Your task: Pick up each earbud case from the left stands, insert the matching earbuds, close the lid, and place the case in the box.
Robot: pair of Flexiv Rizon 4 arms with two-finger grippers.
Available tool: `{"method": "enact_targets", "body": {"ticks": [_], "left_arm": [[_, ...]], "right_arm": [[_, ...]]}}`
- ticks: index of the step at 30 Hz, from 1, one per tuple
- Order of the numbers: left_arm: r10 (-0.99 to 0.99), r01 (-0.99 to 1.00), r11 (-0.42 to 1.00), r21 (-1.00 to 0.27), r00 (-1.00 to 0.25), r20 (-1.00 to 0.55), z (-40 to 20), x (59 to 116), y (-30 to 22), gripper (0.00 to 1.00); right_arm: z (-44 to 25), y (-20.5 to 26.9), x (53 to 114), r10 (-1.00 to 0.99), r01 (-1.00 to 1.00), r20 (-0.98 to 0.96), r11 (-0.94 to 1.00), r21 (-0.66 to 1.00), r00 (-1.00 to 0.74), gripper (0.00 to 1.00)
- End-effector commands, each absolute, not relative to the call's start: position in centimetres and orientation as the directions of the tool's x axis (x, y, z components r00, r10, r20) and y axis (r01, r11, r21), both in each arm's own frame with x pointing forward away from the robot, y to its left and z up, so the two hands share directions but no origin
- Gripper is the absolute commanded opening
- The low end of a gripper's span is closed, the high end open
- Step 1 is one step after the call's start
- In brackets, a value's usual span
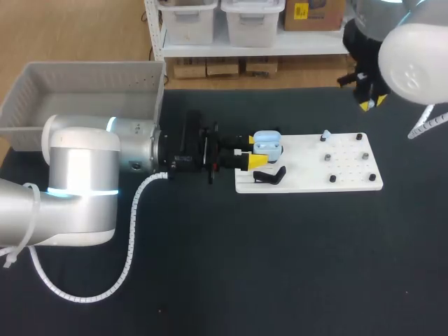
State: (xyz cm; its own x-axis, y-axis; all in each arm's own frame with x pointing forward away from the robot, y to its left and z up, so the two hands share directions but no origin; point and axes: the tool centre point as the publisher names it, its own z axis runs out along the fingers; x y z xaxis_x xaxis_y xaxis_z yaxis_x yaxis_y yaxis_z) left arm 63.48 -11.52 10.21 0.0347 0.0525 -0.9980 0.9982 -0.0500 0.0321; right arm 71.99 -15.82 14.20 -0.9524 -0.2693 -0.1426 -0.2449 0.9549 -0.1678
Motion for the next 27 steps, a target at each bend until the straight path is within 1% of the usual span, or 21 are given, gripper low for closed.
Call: {"method": "enact_targets", "body": {"ticks": [1,10,17,23,27], "left_arm": [[0.05,0.998,-0.044,0.035,0.037,-0.998,10.2,63.3,-11.5,0.0],[0.05,0.998,-0.044,0.035,0.037,-0.998,10.2,63.3,-11.5,0.0],[0.05,0.998,-0.044,0.035,0.037,-0.998,10.2,63.3,-11.5,0.0],[0.05,0.998,-0.044,0.035,0.037,-0.998,10.2,63.3,-11.5,0.0],[0.05,0.998,-0.044,0.035,0.037,-0.998,10.2,63.3,-11.5,0.0]], "right_arm": [[16.9,-15.8,69.6,-0.191,-0.162,-0.171,0.972,-0.171,-0.967,0.0],[19.2,-12.0,65.7,-0.024,-0.011,-0.134,0.995,-0.099,-0.991,0.0],[19.7,-8.9,63.4,0.0,0.004,-0.096,0.999,-0.043,-0.995,0.0],[19.3,-5.7,61.9,-0.025,-0.024,-0.064,1.0,-0.015,-0.998,0.0],[19.3,-5.4,61.7,-0.029,-0.028,-0.065,1.0,-0.006,-0.997,0.0]]}}
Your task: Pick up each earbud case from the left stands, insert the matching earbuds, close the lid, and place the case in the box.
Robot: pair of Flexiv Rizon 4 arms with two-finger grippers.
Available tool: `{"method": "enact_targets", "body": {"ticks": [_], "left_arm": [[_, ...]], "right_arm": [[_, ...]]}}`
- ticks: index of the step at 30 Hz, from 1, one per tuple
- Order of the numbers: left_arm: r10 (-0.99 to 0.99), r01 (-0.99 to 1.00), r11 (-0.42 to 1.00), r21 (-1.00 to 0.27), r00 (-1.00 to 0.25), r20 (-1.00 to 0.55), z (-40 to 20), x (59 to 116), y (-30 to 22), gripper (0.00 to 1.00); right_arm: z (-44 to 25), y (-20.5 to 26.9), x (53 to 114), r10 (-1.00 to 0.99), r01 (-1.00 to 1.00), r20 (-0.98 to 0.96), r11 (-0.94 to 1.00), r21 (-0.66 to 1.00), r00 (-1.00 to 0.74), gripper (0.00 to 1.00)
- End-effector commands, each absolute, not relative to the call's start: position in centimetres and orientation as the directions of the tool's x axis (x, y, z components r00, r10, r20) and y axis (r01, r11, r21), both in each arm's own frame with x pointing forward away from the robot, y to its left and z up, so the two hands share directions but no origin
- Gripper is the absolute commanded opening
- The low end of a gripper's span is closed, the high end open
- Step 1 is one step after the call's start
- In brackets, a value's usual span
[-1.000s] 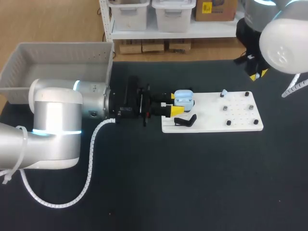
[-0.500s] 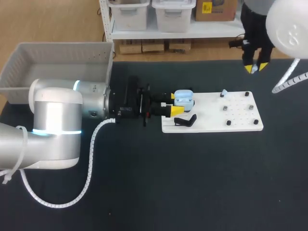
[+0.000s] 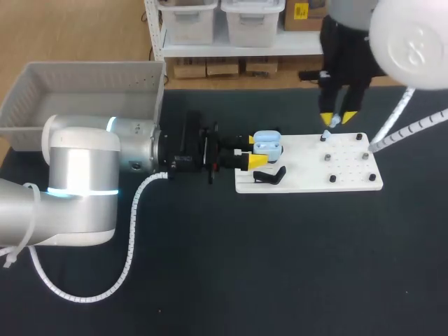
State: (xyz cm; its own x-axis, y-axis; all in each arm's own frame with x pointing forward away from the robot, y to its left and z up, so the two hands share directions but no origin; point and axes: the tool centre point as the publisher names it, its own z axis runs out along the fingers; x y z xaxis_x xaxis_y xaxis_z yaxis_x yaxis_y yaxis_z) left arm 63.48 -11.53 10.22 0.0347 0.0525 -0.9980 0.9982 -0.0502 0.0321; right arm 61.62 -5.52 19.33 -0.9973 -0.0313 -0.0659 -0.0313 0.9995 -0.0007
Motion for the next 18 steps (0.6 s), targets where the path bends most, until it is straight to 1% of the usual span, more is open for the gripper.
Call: {"method": "enact_targets", "body": {"ticks": [1,15,18], "left_arm": [[0.05,0.998,-0.044,0.035,0.037,-0.998,10.2,63.3,-11.5,0.0],[0.05,0.998,-0.044,0.035,0.037,-0.998,10.2,63.3,-11.5,0.0],[0.05,0.998,-0.044,0.035,0.037,-0.998,10.2,63.3,-11.5,0.0]], "right_arm": [[19.3,-5.4,61.7,-0.029,-0.028,-0.065,1.0,-0.006,-0.997,0.0],[19.3,-5.4,61.7,-0.029,-0.028,-0.065,1.0,-0.006,-0.997,0.0],[18.8,-3.1,61.1,-0.03,-0.032,-0.054,0.999,0.037,-0.998,0.0]]}}
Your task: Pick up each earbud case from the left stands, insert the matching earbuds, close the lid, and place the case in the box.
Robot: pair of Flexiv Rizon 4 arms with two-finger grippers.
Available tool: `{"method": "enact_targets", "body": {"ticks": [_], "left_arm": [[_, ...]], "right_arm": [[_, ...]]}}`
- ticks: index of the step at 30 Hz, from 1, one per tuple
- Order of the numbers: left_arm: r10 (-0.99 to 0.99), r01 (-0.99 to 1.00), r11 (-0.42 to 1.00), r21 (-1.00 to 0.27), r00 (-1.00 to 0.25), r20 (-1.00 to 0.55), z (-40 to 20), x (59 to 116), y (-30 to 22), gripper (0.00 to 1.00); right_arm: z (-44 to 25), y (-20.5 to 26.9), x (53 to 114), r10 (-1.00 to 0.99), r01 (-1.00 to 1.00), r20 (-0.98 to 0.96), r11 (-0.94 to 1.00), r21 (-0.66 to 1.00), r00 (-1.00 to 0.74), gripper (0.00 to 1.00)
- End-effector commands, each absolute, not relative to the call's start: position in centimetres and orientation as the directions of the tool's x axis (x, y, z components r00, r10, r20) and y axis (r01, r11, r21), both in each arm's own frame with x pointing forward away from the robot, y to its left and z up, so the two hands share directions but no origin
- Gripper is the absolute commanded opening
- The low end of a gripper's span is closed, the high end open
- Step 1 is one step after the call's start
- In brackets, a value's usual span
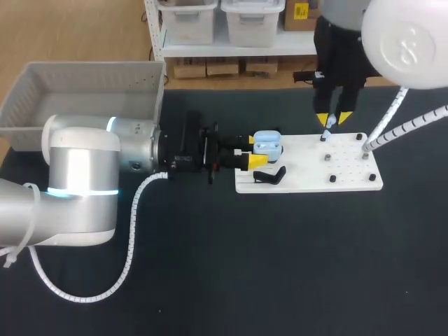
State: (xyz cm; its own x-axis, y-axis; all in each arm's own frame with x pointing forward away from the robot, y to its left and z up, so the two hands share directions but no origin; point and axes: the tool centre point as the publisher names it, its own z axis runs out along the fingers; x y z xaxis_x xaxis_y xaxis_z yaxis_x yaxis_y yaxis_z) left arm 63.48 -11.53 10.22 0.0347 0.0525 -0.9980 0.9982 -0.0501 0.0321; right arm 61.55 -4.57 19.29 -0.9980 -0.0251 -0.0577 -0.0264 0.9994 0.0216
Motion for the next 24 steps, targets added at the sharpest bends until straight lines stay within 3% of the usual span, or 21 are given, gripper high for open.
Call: {"method": "enact_targets", "body": {"ticks": [1,13,24], "left_arm": [[0.05,0.998,-0.044,0.035,0.037,-0.998,10.2,63.3,-11.5,0.0],[0.05,0.998,-0.044,0.035,0.037,-0.998,10.2,63.3,-11.5,0.0],[0.05,0.998,-0.044,0.035,0.037,-0.998,10.2,63.3,-11.5,0.0]], "right_arm": [[18.7,-2.6,60.8,-0.037,-0.038,-0.058,0.999,0.021,-0.998,0.0],[19.8,0.0,59.2,0.264,0.264,-0.064,0.965,0.01,-0.962,0.0],[19.0,2.3,59.7,0.351,0.354,-0.053,0.932,-0.077,-0.935,0.0]]}}
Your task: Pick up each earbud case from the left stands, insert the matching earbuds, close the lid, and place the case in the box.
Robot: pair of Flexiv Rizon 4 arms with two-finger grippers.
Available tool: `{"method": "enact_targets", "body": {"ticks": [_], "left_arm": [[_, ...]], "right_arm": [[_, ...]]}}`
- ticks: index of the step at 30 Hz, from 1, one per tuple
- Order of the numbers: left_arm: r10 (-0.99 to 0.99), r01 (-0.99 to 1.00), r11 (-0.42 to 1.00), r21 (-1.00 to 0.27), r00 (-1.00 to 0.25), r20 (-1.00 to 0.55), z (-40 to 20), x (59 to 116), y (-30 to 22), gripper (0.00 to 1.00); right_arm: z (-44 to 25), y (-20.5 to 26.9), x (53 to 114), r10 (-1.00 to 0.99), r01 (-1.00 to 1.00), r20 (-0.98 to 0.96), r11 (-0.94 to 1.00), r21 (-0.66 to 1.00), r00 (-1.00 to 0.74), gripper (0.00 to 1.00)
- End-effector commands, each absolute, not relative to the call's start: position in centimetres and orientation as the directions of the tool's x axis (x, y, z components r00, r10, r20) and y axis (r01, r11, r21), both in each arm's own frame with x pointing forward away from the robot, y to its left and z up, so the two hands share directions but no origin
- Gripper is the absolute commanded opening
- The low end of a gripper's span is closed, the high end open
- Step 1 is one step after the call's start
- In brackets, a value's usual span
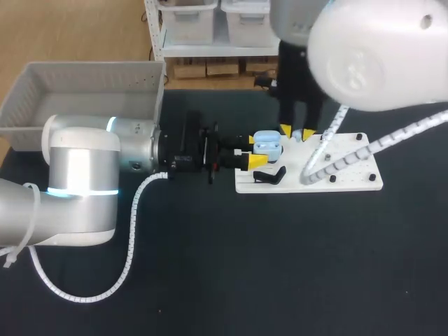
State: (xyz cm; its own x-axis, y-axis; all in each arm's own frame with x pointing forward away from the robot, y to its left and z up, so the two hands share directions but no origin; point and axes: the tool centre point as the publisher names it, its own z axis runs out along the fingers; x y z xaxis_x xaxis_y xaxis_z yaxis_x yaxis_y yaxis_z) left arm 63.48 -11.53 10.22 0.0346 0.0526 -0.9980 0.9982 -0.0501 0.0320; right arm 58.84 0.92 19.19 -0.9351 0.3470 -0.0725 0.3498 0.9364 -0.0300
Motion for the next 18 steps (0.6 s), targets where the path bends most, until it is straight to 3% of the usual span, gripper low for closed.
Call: {"method": "enact_targets", "body": {"ticks": [1,18], "left_arm": [[0.05,0.998,-0.044,0.035,0.037,-0.998,10.2,63.3,-11.5,0.0],[0.05,0.998,-0.044,0.035,0.037,-0.998,10.2,63.3,-11.5,0.0]], "right_arm": [[18.9,2.5,59.8,0.348,0.352,-0.054,0.932,-0.089,-0.936,0.0],[17.7,4.0,60.7,0.373,0.366,0.05,0.924,-0.112,-0.927,0.0]]}}
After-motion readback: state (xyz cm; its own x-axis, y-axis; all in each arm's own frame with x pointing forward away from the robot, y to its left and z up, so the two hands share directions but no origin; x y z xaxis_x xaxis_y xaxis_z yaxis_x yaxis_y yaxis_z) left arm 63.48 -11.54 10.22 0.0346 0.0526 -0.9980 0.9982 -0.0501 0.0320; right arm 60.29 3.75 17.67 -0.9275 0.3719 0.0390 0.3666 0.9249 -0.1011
